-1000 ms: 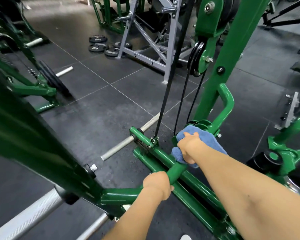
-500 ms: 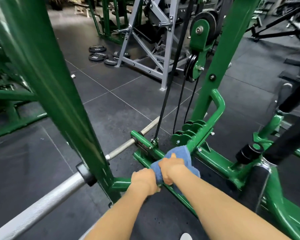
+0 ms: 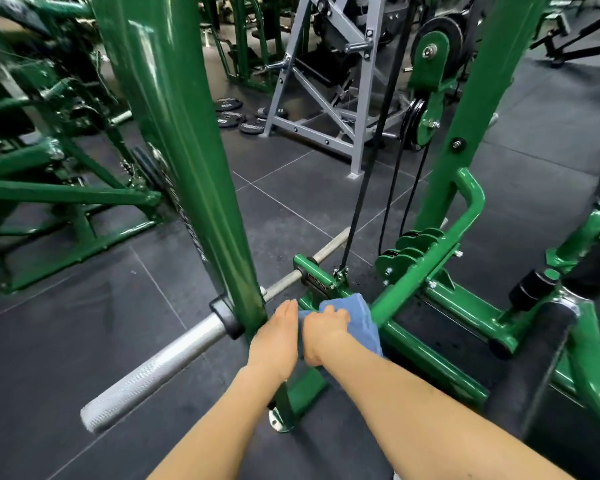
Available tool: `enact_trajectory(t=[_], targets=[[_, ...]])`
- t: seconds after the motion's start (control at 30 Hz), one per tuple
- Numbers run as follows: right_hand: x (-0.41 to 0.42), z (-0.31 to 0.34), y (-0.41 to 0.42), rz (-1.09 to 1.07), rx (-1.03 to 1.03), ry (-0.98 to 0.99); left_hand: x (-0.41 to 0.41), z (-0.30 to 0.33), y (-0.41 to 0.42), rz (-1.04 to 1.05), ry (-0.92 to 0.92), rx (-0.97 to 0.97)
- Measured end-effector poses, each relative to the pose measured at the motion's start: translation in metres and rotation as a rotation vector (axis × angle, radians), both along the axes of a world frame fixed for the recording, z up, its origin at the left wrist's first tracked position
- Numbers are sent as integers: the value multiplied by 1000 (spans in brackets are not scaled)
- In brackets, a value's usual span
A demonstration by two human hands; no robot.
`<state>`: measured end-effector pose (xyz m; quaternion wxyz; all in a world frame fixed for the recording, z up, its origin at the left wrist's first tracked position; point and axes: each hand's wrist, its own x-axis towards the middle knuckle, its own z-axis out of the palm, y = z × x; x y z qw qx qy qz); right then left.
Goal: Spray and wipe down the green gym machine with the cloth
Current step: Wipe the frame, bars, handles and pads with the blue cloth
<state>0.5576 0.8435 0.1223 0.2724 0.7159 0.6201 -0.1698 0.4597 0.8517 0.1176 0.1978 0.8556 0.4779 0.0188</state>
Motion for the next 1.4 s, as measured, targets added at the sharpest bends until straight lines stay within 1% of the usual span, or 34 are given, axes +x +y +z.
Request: enact_trajectory(t=[0.07, 0.1, 0.13, 0.17, 0.2, 0.27, 0.37, 0.47, 0.53, 0.7, 0.8, 0.87, 0.93, 1.0, 1.03, 1.1, 1.13, 1.17, 1.23, 1.3, 1.33, 1.4], targets=[[-12, -9, -10, 80, 139, 2, -3, -2, -3, -65, -4, 121], [-15, -13, -16, 135, 188, -9, -5, -6, -2, -73, -2, 128], [-16, -17, -24, 185, 236, -8, -5, -11, -1, -50, -14, 65], [-15, -20, -32, 215, 282, 9, -5, -17, 0, -56, 2, 64], [-12, -23, -40, 225, 344, 57, -6, -18, -2, -63, 5, 55], [-2, -27, -55, 237, 471, 142, -6, -17, -5, -53, 16, -27], [17, -44, -73, 149, 613, 104, -14, -15, -7, -37, 55, -57], [20, -51, -80, 45, 580, 87, -32, -19, -11, 3, 63, -54], [7, -51, -78, 20, 610, 91, -43, -20, -11, 25, 48, -84], [-37, -68, -74, 264, 715, 200, -47, -19, -14, 64, -34, -73], [-27, -77, -76, 287, 804, 182, -50, -23, -16, 42, -43, -66], [-12, -82, -83, 261, 839, 166, -49, -27, -17, 17, -29, -81], [1, -82, -91, 122, 848, 195, -43, -29, -18, -24, -19, -97], [7, -82, -98, -149, 874, 299, -30, -26, -20, -69, -27, -104], [7, -81, -100, -333, 923, 389, -24, -24, -19, -77, -31, -103], [1, -73, -100, -798, 1028, 601, -15, -21, -18, -67, -32, -95], [-6, -66, -97, -1010, 1038, 707, -14, -20, -16, -61, -25, -93], [-15, -59, -93, -1148, 1005, 813, -12, -19, -15, -60, -13, -98], [-33, -45, -79, -1281, 985, 951, -12, -19, -11, -70, 17, -114], [-48, -33, -64, -1381, 940, 1041, -14, -20, -5, -77, 50, -118], [-53, -31, -59, -1414, 886, 1067, -16, -21, -2, -72, 71, -124], [-56, -32, -56, -1384, 808, 1033, -19, -23, 1, -71, 126, -138]])
